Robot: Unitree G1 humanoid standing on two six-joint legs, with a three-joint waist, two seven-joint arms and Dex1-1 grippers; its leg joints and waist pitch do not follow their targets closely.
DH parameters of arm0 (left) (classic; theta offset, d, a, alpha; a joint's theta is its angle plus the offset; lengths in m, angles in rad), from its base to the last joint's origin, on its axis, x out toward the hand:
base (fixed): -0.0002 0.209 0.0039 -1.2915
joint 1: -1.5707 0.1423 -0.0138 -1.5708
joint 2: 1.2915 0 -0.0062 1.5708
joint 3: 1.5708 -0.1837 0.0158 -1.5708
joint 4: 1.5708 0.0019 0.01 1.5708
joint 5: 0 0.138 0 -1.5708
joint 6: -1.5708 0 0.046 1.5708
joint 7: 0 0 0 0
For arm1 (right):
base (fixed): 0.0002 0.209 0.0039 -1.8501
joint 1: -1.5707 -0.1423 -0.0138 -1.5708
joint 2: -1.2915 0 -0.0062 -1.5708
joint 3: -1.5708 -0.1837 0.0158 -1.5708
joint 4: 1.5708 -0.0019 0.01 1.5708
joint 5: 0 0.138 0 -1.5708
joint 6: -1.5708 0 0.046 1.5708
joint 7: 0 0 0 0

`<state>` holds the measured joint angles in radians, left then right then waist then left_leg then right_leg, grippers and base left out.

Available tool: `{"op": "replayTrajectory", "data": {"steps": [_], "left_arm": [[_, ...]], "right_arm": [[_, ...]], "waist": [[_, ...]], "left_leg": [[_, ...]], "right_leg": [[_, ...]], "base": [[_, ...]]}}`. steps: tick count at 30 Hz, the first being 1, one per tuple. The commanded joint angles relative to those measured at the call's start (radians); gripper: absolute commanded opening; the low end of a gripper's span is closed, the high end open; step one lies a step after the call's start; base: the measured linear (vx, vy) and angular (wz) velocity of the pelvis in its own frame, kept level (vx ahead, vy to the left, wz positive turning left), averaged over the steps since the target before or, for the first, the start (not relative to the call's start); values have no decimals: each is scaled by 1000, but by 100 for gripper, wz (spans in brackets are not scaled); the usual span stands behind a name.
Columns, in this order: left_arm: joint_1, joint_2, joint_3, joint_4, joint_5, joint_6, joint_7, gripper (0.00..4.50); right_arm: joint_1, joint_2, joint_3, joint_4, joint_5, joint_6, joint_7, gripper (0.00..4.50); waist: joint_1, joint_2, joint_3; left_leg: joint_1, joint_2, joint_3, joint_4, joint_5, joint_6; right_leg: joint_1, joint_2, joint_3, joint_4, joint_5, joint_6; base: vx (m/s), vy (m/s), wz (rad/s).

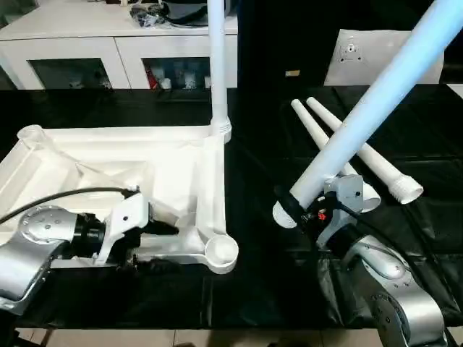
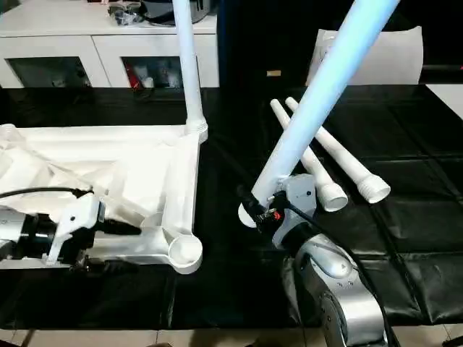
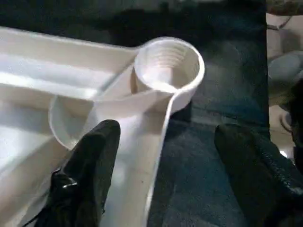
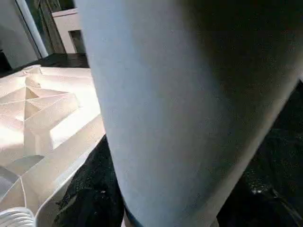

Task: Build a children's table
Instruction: Insert table leg to table base

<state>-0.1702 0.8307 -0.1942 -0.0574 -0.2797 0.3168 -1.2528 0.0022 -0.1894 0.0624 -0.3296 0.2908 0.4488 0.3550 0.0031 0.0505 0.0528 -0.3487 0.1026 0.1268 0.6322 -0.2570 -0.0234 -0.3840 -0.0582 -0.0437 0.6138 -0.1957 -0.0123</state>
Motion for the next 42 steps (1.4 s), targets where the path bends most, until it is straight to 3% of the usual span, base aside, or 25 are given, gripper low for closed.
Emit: {"op": "replayTrajectory", "data": {"steps": [1,3,8,9,12,19,23,24,26,28,30,32,35,38,42], "left_arm": [[-20,-6,-8,13,19,-14,-1,318],[-33,-7,-17,38,32,-31,0,286],[-55,-11,-40,100,67,-68,-6,268],[-57,-12,-44,109,74,-73,-10,242],[-62,-18,-45,120,75,-74,-13,236],[-65,-18,-55,141,81,-83,-28,166],[-68,-24,-71,169,96,-95,-34,140],[-68,-23,-74,170,98,-93,-36,140],[-68,-23,-77,174,102,-94,-38,102],[-69,-24,-81,181,109,-99,-36,99],[-71,-25,-87,188,116,-100,-39,79],[-75,-32,-89,199,125,-104,-30,66],[-96,-56,-103,254,164,-136,5,46],[-132,-112,-103,304,177,-142,66,18],[-195,-200,-90,354,186,-136,159,3]], "right_arm": [[1,2,-6,-18,8,11,-5,193],[5,3,-2,-21,9,11,-9,193],[7,5,9,-19,4,17,-12,193],[8,5,12,-22,4,22,-11,193],[10,6,15,-25,3,26,-11,193],[5,-3,11,-20,-8,38,-24,193],[-2,15,-9,-25,29,89,-39,193],[-1,14,-7,-26,31,91,-35,193],[-1,18,-8,-28,37,96,-35,193],[-2,38,-22,-30,55,78,-41,193],[-9,43,-21,-24,26,28,-57,193],[-11,43,-21,-26,12,37,-71,193],[-19,31,-20,-34,15,84,-77,193],[-28,26,-13,-16,8,13,-40,193],[-39,26,2,4,-1,-24,-21,193]], "waist": [[-1,13,-44],[-1,10,-45],[-2,8,-46],[-1,11,-46],[-2,12,-44],[-1,14,-43],[-2,13,-44],[-1,18,-45],[-2,19,-44],[-2,14,-45],[-1,18,-45],[-3,17,-43],[-2,18,-45],[0,14,-44],[-2,13,-46]], "left_leg": [[-1,107,-40,-107,-216,-23],[-2,106,-38,-105,-206,-18],[-4,106,-38,-104,-184,-10],[-3,107,-38,-105,-182,-9],[-2,109,-39,-107,-207,-15],[-1,109,-40,-107,-216,-23],[-1,109,-40,-107,-212,-23],[-1,109,-40,-108,-214,-26],[-1,110,-41,-108,-217,-28],[-1,109,-40,-108,-218,-27],[-1,110,-40,-108,-221,-30],[-2,109,-40,-110,-216,-36],[0,108,-40,-108,-209,-33],[0,108,-37,-106,-219,-27],[-5,110,-39,-104,-196,-21]], "right_leg": [[41,-99,66,-67,-224,-234],[42,-99,65,-68,-208,-241],[45,-100,65,-66,-185,-245],[45,-100,65,-65,-185,-247],[42,-100,65,-66,-204,-249],[41,-102,66,-68,-225,-242],[42,-103,67,-67,-211,-244],[42,-102,66,-66,-207,-245],[41,-102,66,-66,-197,-248],[41,-102,67,-66,-194,-249],[41,-105,67,-68,-205,-247],[41,-101,66,-66,-198,-244],[43,-102,67,-67,-189,-246],[43,-105,68,-71,-211,-245],[47,-108,67,-71,-214,-245]], "base": [[0,0,0],[0,0,0],[0,0,0],[0,0,0],[0,0,0],[0,0,0],[0,0,0],[0,0,0],[0,0,0],[0,0,0],[0,0,0],[0,0,0],[0,0,0],[0,0,0],[0,0,0]]}}
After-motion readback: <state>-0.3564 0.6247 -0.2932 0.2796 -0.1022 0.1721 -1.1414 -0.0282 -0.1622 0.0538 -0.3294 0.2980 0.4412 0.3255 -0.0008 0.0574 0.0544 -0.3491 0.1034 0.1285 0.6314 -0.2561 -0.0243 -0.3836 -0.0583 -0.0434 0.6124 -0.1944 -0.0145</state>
